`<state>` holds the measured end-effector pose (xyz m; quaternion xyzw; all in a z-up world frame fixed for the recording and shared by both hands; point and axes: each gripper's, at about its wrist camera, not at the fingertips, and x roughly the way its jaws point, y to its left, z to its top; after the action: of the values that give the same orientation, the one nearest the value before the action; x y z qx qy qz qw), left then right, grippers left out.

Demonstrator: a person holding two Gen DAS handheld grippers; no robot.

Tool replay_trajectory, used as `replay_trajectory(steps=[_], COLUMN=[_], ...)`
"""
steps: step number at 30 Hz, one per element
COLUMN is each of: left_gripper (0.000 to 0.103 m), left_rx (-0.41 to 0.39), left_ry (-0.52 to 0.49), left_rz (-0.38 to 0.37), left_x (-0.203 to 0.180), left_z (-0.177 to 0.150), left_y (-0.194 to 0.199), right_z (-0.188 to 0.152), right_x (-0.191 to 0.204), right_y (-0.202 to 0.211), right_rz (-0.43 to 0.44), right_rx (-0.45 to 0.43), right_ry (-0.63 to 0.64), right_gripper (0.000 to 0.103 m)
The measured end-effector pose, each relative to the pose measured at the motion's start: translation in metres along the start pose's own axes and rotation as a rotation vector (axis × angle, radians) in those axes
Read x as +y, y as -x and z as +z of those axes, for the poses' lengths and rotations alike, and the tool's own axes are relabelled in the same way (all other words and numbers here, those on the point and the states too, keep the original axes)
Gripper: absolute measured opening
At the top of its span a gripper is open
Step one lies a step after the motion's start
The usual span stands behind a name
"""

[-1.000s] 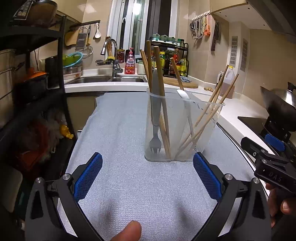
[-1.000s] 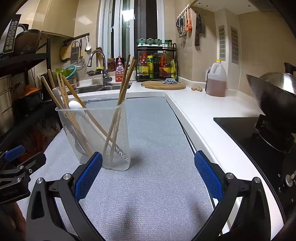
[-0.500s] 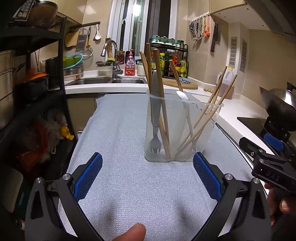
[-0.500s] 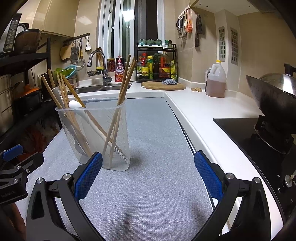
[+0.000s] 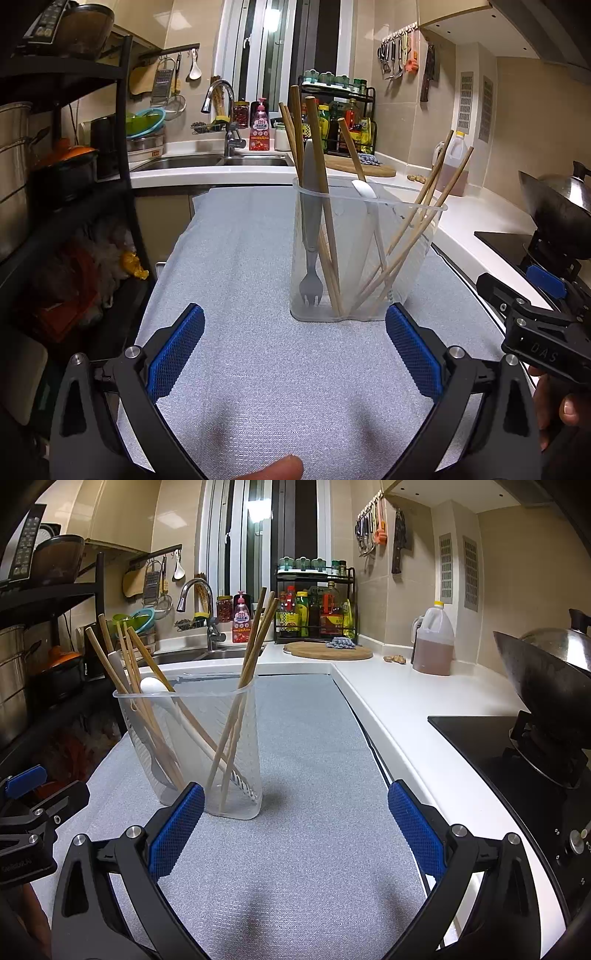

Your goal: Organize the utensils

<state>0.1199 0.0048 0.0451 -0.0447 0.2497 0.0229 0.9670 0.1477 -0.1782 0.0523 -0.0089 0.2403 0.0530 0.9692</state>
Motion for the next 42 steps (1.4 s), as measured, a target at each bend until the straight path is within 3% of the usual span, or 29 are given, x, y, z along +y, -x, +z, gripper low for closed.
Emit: replay_trajectory(steps=[42], left_gripper=[0.095], left_rx=[0.013], left_ry=[0.018], left_rz=[-0.011], left_x=[0.0035], left_z=[-0.0012], left_y=[-0.0022], right_z=[-0.0001], right_x=[0.001], right_y=[0.0], right_rz=[0.0], right_rx=[0.0], right_ry=[0.0], right_gripper=[0.098])
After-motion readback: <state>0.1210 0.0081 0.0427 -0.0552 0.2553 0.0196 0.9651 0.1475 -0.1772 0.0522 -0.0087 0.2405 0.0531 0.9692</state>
